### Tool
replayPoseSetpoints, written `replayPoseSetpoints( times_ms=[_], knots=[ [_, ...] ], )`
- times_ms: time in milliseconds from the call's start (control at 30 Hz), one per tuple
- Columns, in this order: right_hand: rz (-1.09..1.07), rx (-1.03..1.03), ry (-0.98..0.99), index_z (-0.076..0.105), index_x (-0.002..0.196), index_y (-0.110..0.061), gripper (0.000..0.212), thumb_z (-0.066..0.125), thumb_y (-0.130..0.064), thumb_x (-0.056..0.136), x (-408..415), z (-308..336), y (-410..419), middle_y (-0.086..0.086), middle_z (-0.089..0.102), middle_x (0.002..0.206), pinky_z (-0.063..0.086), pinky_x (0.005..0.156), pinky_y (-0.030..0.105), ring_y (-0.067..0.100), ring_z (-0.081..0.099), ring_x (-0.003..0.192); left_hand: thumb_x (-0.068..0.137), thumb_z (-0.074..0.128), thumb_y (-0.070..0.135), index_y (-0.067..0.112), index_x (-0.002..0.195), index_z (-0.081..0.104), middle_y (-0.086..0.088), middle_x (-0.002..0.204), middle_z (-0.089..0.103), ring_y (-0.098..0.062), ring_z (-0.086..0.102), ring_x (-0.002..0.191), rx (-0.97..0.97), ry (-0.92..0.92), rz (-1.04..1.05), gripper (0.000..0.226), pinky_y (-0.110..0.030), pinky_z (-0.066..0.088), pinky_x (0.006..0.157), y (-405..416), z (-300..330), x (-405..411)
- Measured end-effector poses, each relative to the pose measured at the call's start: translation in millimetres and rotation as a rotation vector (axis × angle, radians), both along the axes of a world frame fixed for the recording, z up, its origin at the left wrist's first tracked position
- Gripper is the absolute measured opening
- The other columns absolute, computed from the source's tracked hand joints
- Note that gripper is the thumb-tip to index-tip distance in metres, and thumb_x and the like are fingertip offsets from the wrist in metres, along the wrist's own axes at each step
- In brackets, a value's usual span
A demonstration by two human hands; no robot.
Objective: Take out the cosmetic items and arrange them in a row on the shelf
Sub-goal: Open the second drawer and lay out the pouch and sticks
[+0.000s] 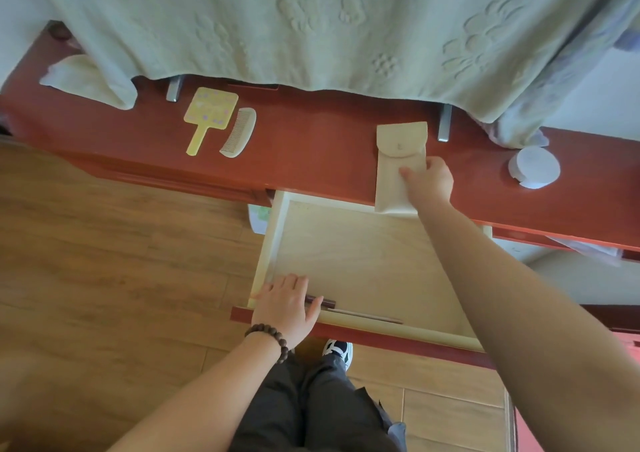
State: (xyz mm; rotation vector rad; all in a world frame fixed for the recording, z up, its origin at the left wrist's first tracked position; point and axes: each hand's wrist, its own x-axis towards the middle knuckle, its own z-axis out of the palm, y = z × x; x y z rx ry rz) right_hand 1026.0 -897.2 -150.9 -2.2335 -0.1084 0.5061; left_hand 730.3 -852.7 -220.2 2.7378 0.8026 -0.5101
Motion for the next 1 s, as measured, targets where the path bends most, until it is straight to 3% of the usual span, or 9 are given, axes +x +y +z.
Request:
replayPoseSetpoints(
  times_ms=[100,167,300,400,500,733,833,900,1000],
  knots=[
    [0.056,-0.047,-0.034,0.045,0.132,-0.01,0.051,0.063,-0.022,0.087,6,-5,6,0.01,0.052,0.129,0.041,0.084,0.029,0.024,0.053,0.112,0.094,0.024,0.056,0.017,0.13,0.045,0.002,0.126,0.056,-0.017,0.051,0.116,-0.008,-0.008,0.001,0.057,-0.034,0.041,0.1,1,-1,0],
    [0.148,-0.089,-0.139,0.031,0.144,-0.015,0.066,0.062,-0.024,0.087,-4,-4,-1,0.009,0.034,0.145,0.038,0.098,0.032,0.025,0.042,0.125,0.094,0.025,0.056,0.017,0.129,0.045,0.001,0.126,0.055,-0.017,0.051,0.116,-0.011,-0.012,-0.001,0.057,-0.034,0.041,0.1,1,-2,0],
    [0.551,-0.335,-0.554,0.014,0.15,-0.024,0.065,0.045,-0.041,0.095,-39,-16,-25,0.007,0.001,0.16,0.006,0.119,0.042,0.028,-0.002,0.147,0.093,0.025,0.056,0.017,0.128,0.046,0.001,0.125,0.056,-0.018,0.051,0.117,-0.016,-0.033,-0.001,0.057,-0.034,0.041,0.1,3,-3,0],
    [0.786,-0.559,-0.485,0.0,0.151,-0.026,0.065,0.021,-0.054,0.097,-53,-33,-31,0.003,-0.012,0.16,-0.004,0.119,0.043,0.024,-0.018,0.145,0.093,0.025,0.056,0.017,0.127,0.047,0.001,0.125,0.056,-0.018,0.051,0.116,-0.021,-0.038,-0.008,0.056,-0.034,0.041,0.099,4,-3,0],
    [0.81,-0.626,-0.457,-0.004,0.151,-0.025,0.065,0.012,-0.056,0.096,-47,-41,-25,0.002,-0.015,0.159,-0.004,0.12,0.042,0.024,-0.02,0.144,0.093,0.025,0.056,0.017,0.127,0.047,0.001,0.125,0.055,-0.017,0.051,0.116,-0.031,-0.048,-0.005,0.056,-0.034,0.042,0.099,3,-2,-1],
    [0.78,-0.609,-0.465,0.003,0.152,-0.02,0.068,0.031,-0.05,0.097,-35,-30,-11,0.007,-0.012,0.159,0.0,0.12,0.046,0.026,-0.016,0.145,0.093,0.024,0.056,0.017,0.125,0.048,0.001,0.122,0.056,-0.017,0.051,0.114,-0.028,-0.049,-0.007,0.055,-0.035,0.043,0.097,4,-4,-1],
    [0.744,-0.312,-0.647,0.039,0.141,-0.012,0.055,0.053,-0.036,0.093,-68,-24,-23,0.015,0.028,0.153,0.023,0.116,0.047,0.033,0.022,0.142,0.093,0.027,0.055,0.017,0.126,0.047,0.001,0.123,0.055,-0.017,0.051,0.114,-0.056,-0.05,-0.008,0.055,-0.035,0.043,0.096,4,-3,-1],
    [0.909,-0.237,-0.447,0.053,0.128,-0.015,0.041,0.058,-0.033,0.091,-94,-32,-38,0.008,0.047,0.137,0.039,0.105,0.045,0.029,0.044,0.125,0.094,0.033,0.051,0.016,0.128,0.047,0.001,0.125,0.054,-0.017,0.052,0.114,-0.142,-0.06,0.011,0.051,-0.034,0.045,0.094,8,-5,2],
    [1.16,-0.534,-0.035,0.056,0.12,-0.019,0.037,0.062,-0.036,0.087,-115,-65,-65,0.002,0.051,0.125,0.041,0.094,0.034,0.023,0.048,0.118,0.095,0.048,0.036,0.017,0.127,0.05,-0.001,0.126,0.053,-0.017,0.056,0.105,-0.31,-0.053,0.048,0.038,-0.029,0.049,0.087,23,-6,16]
  ],
)
